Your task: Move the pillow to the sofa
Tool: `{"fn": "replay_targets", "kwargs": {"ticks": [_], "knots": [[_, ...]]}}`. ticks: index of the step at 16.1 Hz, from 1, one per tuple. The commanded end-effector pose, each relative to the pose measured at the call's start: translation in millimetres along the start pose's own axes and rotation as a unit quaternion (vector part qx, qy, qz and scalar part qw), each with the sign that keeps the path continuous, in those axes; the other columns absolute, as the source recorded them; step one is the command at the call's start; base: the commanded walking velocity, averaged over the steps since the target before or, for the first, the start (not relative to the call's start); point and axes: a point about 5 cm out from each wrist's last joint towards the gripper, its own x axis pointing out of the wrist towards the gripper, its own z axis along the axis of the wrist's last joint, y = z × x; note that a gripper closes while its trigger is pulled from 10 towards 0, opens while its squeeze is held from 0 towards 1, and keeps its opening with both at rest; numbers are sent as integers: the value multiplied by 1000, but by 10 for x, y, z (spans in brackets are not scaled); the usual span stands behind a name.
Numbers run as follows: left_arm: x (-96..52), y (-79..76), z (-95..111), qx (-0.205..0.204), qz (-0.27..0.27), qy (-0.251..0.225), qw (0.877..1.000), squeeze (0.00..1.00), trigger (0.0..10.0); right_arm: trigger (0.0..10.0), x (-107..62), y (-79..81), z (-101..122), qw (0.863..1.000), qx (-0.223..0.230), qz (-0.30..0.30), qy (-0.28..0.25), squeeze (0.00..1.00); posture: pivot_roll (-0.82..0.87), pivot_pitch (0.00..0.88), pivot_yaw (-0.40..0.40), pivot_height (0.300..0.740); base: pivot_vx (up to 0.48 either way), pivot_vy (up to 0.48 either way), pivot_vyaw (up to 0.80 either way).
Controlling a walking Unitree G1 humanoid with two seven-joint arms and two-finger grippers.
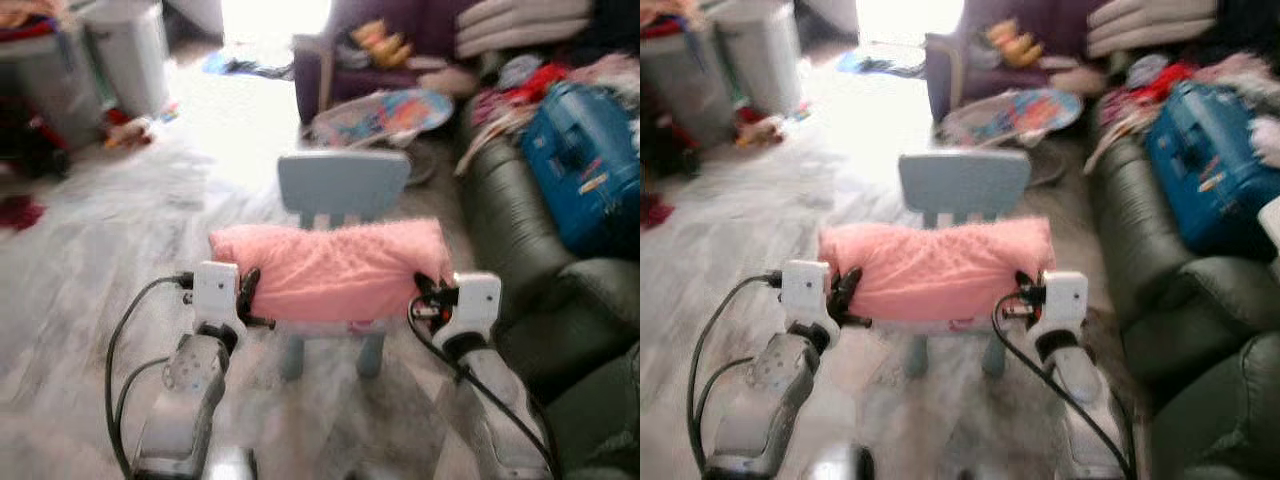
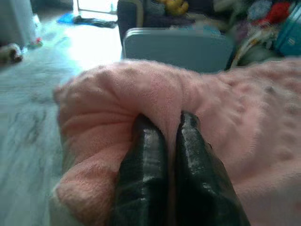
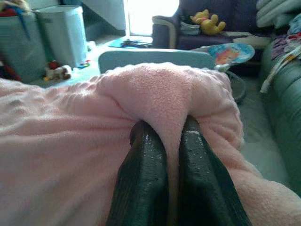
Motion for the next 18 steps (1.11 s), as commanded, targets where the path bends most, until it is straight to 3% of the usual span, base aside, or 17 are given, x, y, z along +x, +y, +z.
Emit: {"fn": "replay_targets", "kwargs": {"ticks": [1,8,18], "knots": [[29,-63,67,-3,-15,-12,1000,0,10000,10000,-16,-51,28,1000,-1,-7,-4,0,-18,0,-45,740,-315,0,0],[37,-70,64,-3,-15,-12,1000,0,10000,10000,-25,-45,17,1000,-2,-6,-1,0,-21,0,-47,740,-294,0,-423],[22,-74,86,-4,-22,-15,1000,0,10000,10000,-32,-16,18,1000,11,-3,-2,0,-18,0,-44,740,0,0,-40]]}}
